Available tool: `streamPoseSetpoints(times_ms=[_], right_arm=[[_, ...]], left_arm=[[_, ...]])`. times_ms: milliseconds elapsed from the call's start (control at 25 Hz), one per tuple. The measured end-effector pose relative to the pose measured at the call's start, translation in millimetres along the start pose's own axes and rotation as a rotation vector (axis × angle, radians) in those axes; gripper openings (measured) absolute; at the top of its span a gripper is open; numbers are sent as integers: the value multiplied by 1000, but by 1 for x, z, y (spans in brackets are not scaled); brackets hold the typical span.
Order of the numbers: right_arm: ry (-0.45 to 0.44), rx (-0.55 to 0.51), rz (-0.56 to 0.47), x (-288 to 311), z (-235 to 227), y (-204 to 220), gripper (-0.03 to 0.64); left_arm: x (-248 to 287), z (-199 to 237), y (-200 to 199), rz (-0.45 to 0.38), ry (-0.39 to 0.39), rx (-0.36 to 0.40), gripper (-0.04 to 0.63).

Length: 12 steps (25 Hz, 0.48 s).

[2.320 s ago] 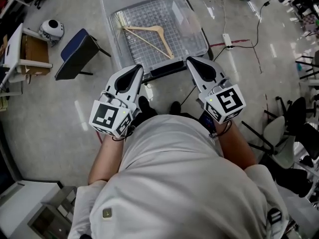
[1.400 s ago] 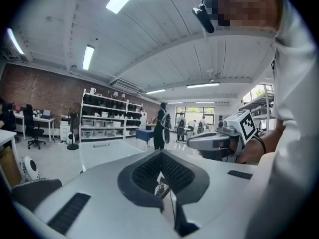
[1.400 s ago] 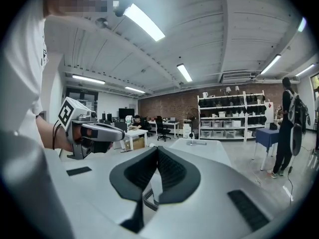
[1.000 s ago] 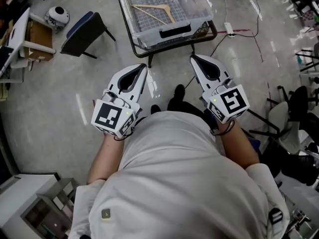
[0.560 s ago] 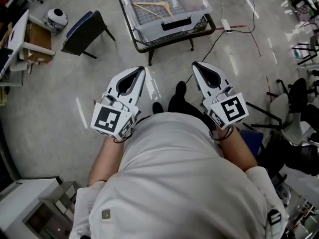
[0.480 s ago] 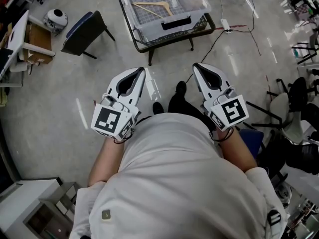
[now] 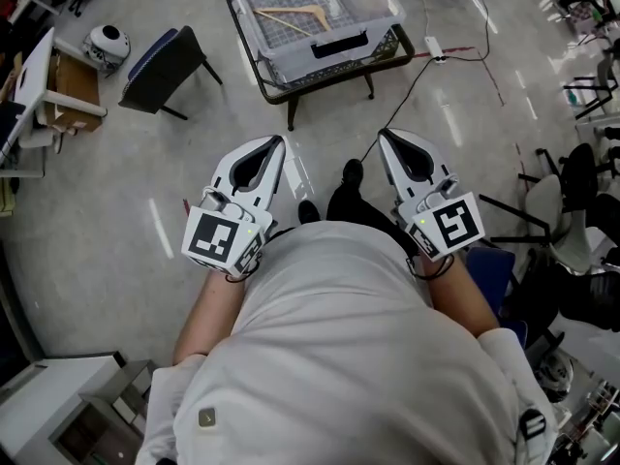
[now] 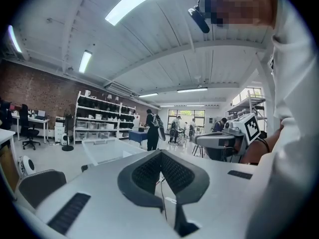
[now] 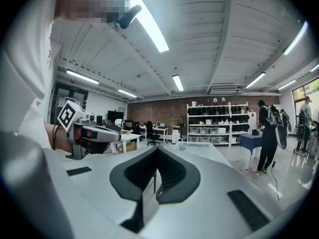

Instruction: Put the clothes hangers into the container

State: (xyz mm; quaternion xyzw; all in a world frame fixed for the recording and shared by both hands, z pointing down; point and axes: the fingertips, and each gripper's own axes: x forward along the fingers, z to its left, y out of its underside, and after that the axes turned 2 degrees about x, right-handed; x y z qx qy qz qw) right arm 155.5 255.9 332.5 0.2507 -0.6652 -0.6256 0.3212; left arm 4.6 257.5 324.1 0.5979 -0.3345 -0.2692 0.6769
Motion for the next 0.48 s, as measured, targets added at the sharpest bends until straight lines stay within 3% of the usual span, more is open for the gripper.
streamPoseSetpoints(times_ms=[480], right_arm=[[-7, -10, -11, 4, 4, -9, 18]], left_arm=[[-2, 0, -1, 0, 11, -6, 17]])
